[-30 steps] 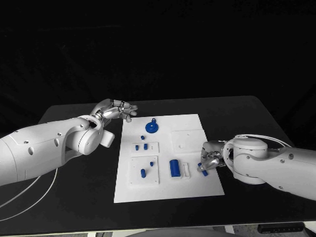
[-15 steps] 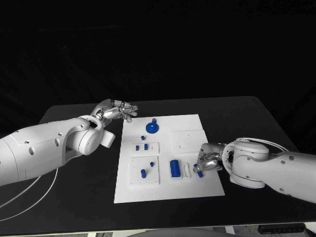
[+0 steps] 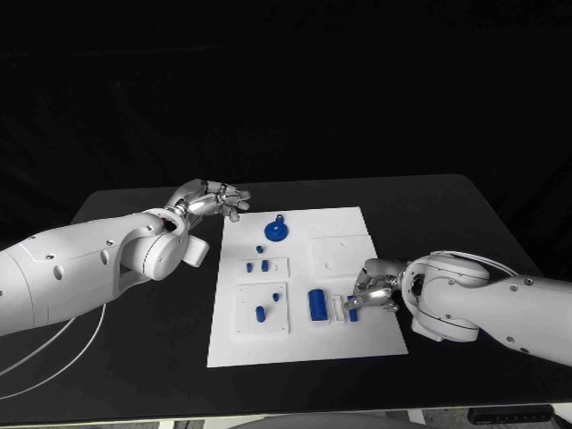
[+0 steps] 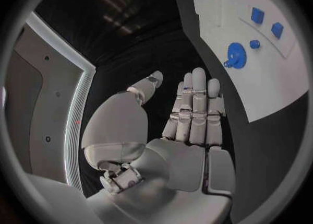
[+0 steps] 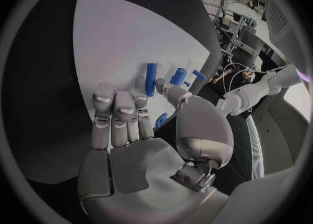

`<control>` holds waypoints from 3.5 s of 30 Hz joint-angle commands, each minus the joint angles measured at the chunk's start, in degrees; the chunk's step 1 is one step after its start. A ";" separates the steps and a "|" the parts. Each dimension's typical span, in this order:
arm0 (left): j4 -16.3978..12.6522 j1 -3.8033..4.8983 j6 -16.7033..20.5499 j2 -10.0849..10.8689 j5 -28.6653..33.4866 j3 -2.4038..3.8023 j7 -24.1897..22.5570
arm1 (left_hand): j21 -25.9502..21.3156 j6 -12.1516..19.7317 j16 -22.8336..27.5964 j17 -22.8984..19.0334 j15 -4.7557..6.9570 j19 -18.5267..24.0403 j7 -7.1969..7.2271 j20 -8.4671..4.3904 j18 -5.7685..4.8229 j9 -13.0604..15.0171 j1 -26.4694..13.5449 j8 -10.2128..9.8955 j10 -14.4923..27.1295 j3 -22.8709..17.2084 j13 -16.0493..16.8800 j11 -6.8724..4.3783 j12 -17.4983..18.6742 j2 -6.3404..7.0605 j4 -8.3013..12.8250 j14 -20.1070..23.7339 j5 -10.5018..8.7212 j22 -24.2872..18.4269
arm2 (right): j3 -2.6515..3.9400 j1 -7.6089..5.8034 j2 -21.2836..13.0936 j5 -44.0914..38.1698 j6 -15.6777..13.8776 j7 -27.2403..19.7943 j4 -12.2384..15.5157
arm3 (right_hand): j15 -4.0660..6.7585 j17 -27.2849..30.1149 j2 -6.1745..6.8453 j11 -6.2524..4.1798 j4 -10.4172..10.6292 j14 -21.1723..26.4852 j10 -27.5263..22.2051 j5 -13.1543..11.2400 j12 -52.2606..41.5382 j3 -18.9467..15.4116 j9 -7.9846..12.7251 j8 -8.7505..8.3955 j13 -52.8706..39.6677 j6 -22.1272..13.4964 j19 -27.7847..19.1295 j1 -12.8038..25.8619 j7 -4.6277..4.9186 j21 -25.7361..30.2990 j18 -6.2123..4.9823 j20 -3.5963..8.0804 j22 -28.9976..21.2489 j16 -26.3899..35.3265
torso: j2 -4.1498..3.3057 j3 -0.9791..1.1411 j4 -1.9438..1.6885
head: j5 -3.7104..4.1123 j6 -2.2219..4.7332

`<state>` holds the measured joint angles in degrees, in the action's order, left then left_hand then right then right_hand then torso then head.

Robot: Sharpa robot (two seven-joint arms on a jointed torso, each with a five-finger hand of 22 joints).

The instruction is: Assemble the parts on the task board

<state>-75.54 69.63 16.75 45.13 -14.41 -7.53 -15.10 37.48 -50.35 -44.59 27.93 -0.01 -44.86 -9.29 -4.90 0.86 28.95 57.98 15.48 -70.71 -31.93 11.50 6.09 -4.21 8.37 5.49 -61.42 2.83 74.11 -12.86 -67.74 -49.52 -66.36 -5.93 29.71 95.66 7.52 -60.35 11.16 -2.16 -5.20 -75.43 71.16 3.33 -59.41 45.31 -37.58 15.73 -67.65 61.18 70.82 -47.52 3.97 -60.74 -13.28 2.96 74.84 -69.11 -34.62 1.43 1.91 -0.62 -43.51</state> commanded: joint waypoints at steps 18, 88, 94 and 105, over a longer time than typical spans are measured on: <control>-0.32 0.05 -0.76 0.12 -1.98 0.05 -0.20 | -0.24 0.50 0.45 0.13 -0.19 -0.53 -0.16 -0.51 0.81 -0.09 0.24 0.22 0.33 -0.11 0.06 -0.12 0.03 -0.34 0.13 -0.38 0.21 0.14 | 0.14 0.19 1.39 2.76 -0.64 -2.73 -0.09 | 0.54 -0.03 0.56 -0.09 0.57 -0.05 0.16 0.21 -0.07 0.05 -0.32 -0.10 0.15 0.24 0.27 0.14 0.15 -0.13 -1.72 0.18 -0.14 0.03 | -0.02 0.01 0.05 | -0.34 -0.16; -0.45 0.05 -1.08 0.52 -1.98 0.05 0.24 | -0.40 0.48 0.58 0.34 -0.18 -0.57 -0.14 -0.52 0.80 -0.13 0.19 0.31 0.28 -0.07 0.09 -0.14 0.01 -0.59 0.06 -0.41 0.19 0.31 | 0.12 -0.30 1.34 -19.10 10.35 4.92 -1.29 | 0.74 -0.04 -0.05 -0.56 -2.62 0.07 1.08 -0.52 0.18 -3.21 -0.04 -0.70 0.20 1.90 -0.01 0.77 -0.32 -0.55 -1.72 0.13 0.14 -0.33 | 0.02 0.03 0.10 | -0.27 -0.43; -0.42 0.05 -1.12 0.51 -2.00 0.04 0.45 | -0.41 0.49 0.59 0.36 -0.18 -0.58 -0.14 -0.52 0.79 -0.13 0.17 0.32 0.28 -0.05 0.09 -0.14 0.01 -0.59 0.05 -0.42 0.19 0.32 | 0.10 -0.71 1.65 -24.62 12.53 4.81 -1.36 | 0.07 0.32 2.84 0.35 0.09 0.58 -0.63 -0.54 0.74 -2.65 0.20 -1.88 0.14 -0.46 -0.80 1.50 0.61 0.12 -1.72 -0.13 -0.09 0.33 | 0.03 0.04 0.12 | -0.16 -0.36; -0.43 0.05 -1.38 0.48 -2.02 0.04 0.65 | -0.43 0.51 0.60 0.39 -0.18 -0.59 -0.15 -0.52 0.79 -0.14 0.13 0.31 0.28 -0.01 0.09 -0.14 0.01 -0.55 0.03 -0.43 0.18 0.35 | -0.01 -0.91 2.79 -32.59 17.69 4.87 -0.85 | -1.21 0.34 5.38 1.79 3.42 2.42 -3.19 -0.54 0.75 -5.09 0.70 -3.68 -0.29 -4.24 -2.95 3.35 2.07 1.12 -1.72 -0.72 -0.05 1.04 | 0.01 0.00 0.07 | -0.04 -0.39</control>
<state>-75.84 69.63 16.23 45.66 -16.26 -7.53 -14.28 37.26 -50.14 -44.37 28.27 -0.22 -45.06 -9.49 -5.10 0.86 28.88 57.98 15.48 -70.71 -31.93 11.54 6.09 -4.21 8.37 5.50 -61.62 2.83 74.39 -12.54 -68.93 -46.57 -94.08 7.28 33.00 95.25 6.36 -59.94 16.20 -0.31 -2.01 -73.36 68.28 3.07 -58.70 40.21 -39.02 16.03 -67.88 61.64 68.25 -44.27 1.64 -59.89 -14.63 2.27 74.74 -68.23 -34.60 1.46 2.02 -0.70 -43.88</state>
